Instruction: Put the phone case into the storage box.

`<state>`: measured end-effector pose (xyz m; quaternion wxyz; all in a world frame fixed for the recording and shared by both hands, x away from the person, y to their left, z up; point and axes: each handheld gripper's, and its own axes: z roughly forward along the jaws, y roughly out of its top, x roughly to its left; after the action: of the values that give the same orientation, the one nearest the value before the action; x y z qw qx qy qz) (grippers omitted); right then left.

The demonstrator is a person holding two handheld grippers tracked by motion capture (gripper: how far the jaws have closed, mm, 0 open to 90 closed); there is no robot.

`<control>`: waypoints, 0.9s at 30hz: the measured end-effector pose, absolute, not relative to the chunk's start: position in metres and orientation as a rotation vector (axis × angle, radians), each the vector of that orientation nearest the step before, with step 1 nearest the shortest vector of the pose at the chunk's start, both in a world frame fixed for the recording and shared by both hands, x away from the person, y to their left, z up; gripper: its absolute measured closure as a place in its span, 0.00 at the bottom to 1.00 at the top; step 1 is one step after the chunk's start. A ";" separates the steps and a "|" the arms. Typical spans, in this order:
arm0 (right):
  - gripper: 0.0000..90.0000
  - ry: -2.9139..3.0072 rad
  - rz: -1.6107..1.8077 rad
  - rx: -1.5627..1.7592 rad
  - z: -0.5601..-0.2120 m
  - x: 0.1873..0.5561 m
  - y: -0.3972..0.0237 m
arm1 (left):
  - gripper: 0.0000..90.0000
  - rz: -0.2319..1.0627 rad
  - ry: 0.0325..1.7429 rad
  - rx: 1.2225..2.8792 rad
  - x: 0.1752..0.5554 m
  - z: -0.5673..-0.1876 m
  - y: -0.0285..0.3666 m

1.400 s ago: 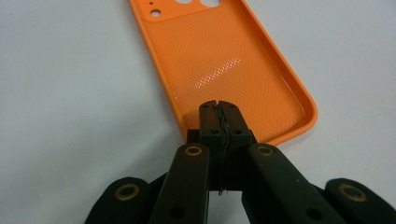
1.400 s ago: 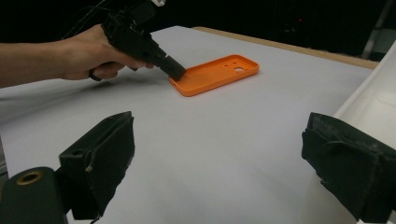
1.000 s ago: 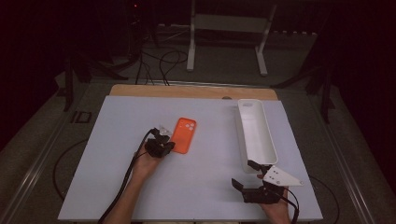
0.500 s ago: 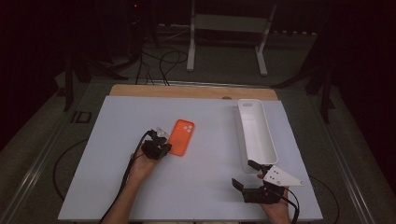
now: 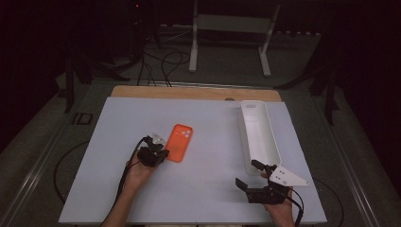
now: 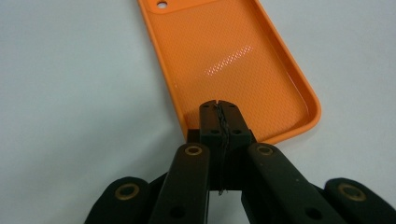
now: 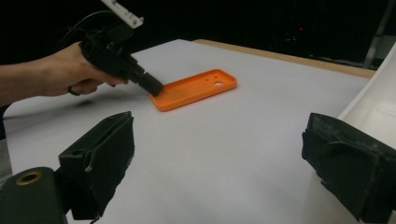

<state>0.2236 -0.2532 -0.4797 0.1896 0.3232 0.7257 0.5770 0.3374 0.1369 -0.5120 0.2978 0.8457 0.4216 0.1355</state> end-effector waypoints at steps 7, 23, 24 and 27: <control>0.10 2.028 1.666 0.869 -0.472 0.230 -0.253 | 1.00 0.361 1.119 2.243 0.325 -0.512 0.147; 0.10 2.070 1.664 0.855 -0.469 0.237 -0.244 | 1.00 0.366 1.136 2.212 0.296 -0.513 0.167; 0.10 2.070 1.664 0.855 -0.469 0.237 -0.244 | 1.00 0.367 1.137 2.215 0.295 -0.513 0.168; 0.10 2.057 1.672 0.860 -0.470 0.237 -0.244 | 1.00 0.367 1.137 2.216 0.290 -0.512 0.171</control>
<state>0.2367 -0.2444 -0.4695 0.1765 0.3039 0.7264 0.5906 0.2897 0.1713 -0.5124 0.3071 0.8377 0.4297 0.1388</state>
